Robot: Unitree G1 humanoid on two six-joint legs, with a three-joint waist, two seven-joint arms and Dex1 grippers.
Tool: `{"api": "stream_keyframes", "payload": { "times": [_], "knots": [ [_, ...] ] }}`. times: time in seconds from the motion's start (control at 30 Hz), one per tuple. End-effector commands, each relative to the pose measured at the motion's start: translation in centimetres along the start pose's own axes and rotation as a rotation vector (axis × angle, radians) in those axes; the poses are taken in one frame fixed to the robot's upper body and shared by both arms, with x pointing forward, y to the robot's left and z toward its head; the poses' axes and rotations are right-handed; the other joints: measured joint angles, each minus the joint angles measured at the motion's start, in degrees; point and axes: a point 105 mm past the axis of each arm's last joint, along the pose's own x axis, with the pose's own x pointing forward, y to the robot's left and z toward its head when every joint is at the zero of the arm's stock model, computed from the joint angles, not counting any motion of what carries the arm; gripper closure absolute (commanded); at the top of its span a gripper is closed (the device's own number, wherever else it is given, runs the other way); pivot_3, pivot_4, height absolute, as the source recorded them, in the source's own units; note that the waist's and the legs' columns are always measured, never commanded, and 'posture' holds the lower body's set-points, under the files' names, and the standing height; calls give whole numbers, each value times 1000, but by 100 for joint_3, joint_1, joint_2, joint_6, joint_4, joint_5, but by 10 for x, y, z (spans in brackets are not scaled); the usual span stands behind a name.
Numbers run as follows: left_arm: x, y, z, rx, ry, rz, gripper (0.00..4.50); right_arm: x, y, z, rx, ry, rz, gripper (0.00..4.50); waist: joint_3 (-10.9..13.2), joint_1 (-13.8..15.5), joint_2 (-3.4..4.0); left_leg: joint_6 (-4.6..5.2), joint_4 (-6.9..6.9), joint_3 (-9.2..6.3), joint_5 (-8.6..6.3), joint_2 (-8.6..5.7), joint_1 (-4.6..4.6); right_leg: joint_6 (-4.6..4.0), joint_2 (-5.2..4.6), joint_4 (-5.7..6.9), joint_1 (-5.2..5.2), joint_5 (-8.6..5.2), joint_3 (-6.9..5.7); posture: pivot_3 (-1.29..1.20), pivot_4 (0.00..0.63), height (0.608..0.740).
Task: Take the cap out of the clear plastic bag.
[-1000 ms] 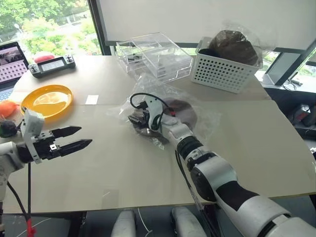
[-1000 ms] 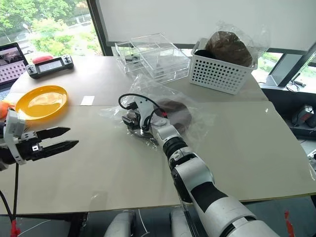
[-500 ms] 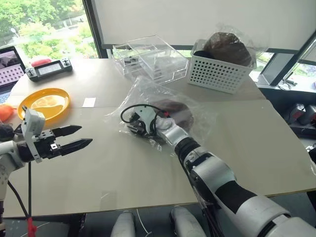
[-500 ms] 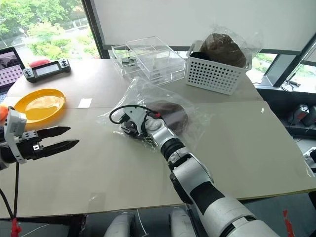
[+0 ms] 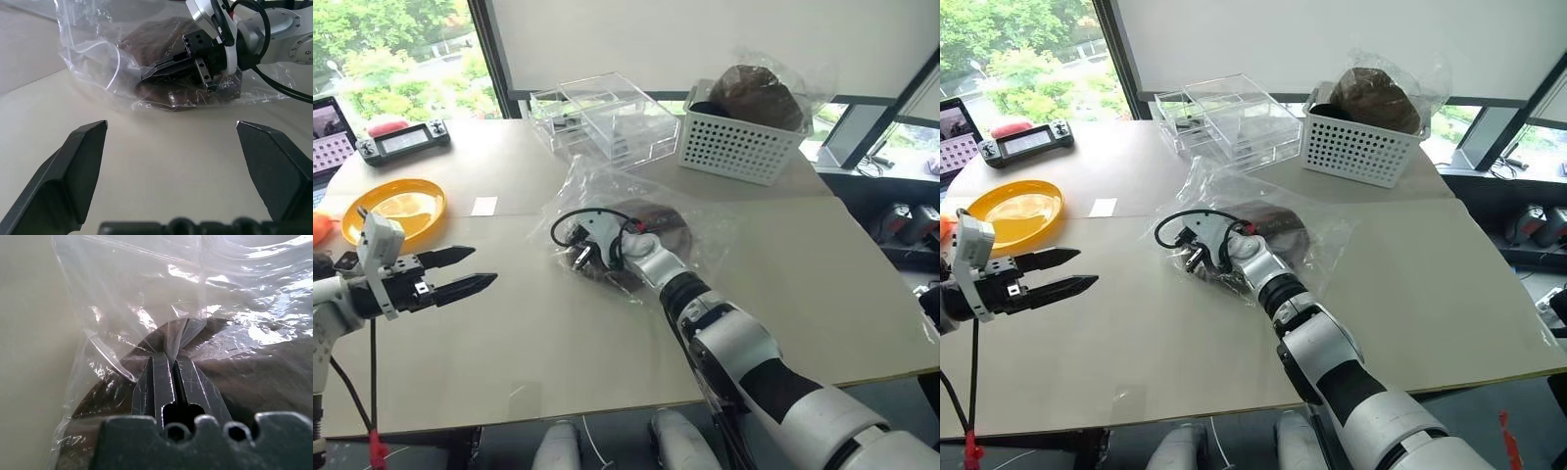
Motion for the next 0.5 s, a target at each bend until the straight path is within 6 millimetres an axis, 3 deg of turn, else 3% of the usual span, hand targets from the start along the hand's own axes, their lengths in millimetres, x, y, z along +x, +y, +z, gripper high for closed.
{"api": "stream_keyframes", "payload": {
  "times": [0.03,0.17,0.27,0.33,0.4,0.5],
  "knots": [
    [1,2,13,50,-26,8,0,24,102,-20,42,83,255,4463,0,-5,0,0,0,0,0,0,0,0,0,0,0,0,0,0,150,735],
    [5,4,12,48,-29,13,0,20,80,-1,-57,-35,209,4463,0,-33,0,0,0,1,0,0,1,7,0,-1,-1,-4,2,0,150,735],
    [7,7,12,47,-32,17,0,7,80,31,-203,-245,273,4463,1,-68,-1,0,-9,2,0,0,-2,9,4,-1,-11,-5,6,0,150,735],
    [8,9,12,47,-33,20,0,-14,87,53,-270,-422,369,4463,2,-58,-2,0,-13,-1,0,7,-22,10,13,-1,-32,-6,6,0,150,735],
    [12,10,11,44,-34,17,0,-51,100,64,-302,-575,547,4463,6,-35,-2,0,-12,-3,0,9,-69,-5,14,4,-78,3,6,0,150,735],
    [17,11,11,44,-32,1,0,-91,110,47,-362,-604,755,4463,12,8,3,-4,-7,-8,-2,6,-128,-21,9,6,-118,13,0,0,150,735]
  ]
}}
